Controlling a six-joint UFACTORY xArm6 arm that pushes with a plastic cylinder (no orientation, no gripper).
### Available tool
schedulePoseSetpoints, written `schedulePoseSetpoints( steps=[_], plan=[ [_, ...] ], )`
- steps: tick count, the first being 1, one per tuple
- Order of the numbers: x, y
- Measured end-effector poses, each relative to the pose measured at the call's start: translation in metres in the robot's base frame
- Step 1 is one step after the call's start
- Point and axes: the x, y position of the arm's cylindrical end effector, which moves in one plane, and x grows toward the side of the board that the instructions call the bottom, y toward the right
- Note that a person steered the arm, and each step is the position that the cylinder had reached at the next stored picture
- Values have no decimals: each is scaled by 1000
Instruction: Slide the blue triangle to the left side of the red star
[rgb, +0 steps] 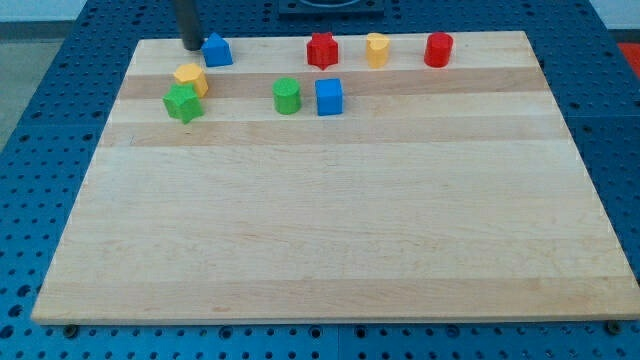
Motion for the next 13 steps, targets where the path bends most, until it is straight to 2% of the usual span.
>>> schedulePoseSetpoints(
  steps=[1,2,5,6,7,8,10,11,13],
  plan=[
    [7,-17],
    [12,7],
    [45,131],
    [48,117],
    [80,118],
    [85,145],
    [66,147],
    [74,147],
    [127,205]
  ],
)
